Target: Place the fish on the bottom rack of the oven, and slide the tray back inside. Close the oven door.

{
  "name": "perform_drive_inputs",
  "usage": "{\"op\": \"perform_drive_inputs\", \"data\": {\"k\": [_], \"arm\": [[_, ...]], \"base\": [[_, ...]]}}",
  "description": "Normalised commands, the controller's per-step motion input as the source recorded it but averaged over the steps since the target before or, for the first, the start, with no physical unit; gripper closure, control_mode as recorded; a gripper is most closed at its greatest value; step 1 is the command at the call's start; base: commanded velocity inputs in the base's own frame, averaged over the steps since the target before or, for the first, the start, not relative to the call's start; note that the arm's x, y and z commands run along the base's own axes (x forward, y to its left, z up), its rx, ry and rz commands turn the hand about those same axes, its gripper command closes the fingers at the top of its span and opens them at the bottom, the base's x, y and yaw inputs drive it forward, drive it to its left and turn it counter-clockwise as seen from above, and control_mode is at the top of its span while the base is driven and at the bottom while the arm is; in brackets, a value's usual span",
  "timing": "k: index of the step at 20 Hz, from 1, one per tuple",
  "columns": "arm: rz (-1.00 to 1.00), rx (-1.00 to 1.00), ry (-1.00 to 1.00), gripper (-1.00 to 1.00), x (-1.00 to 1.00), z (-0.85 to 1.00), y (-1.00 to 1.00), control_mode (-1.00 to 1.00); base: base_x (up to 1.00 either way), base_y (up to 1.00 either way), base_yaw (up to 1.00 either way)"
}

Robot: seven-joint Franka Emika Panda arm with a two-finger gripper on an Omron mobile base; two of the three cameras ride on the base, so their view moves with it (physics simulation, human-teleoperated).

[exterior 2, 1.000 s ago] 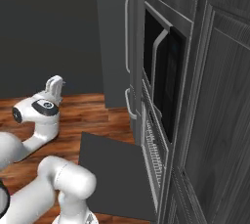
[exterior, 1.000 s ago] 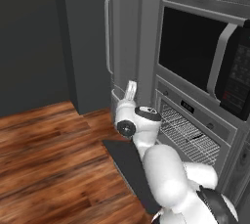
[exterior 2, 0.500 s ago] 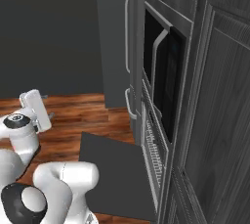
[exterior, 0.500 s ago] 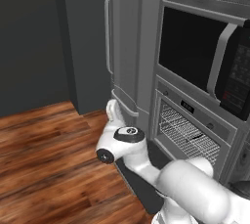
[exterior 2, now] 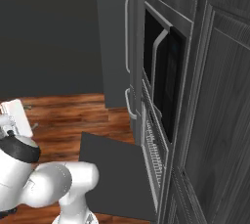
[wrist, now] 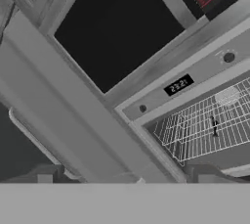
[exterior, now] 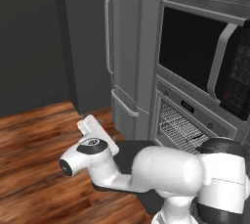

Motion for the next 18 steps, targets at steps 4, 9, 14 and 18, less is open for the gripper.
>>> {"op": "perform_drive_inputs", "data": {"k": [4,9,14,18], "arm": [[-0.29,-0.35,0.15,-1.00,-0.03,-0.60,0.50,-1.00],[-0.23,-0.19,0.11,-1.00,-0.01,-0.47,0.24,-1.00],[-0.16,-0.08,0.01,-1.00,0.00,-0.65,0.16,-1.00],[-0.15,-0.01,0.00,-1.00,-0.02,-0.60,0.21,-1.00]], "base": [[0.00,0.00,0.00],[0.00,0.00,0.00],[0.00,0.00,0.00],[0.00,0.00,0.00]]}}
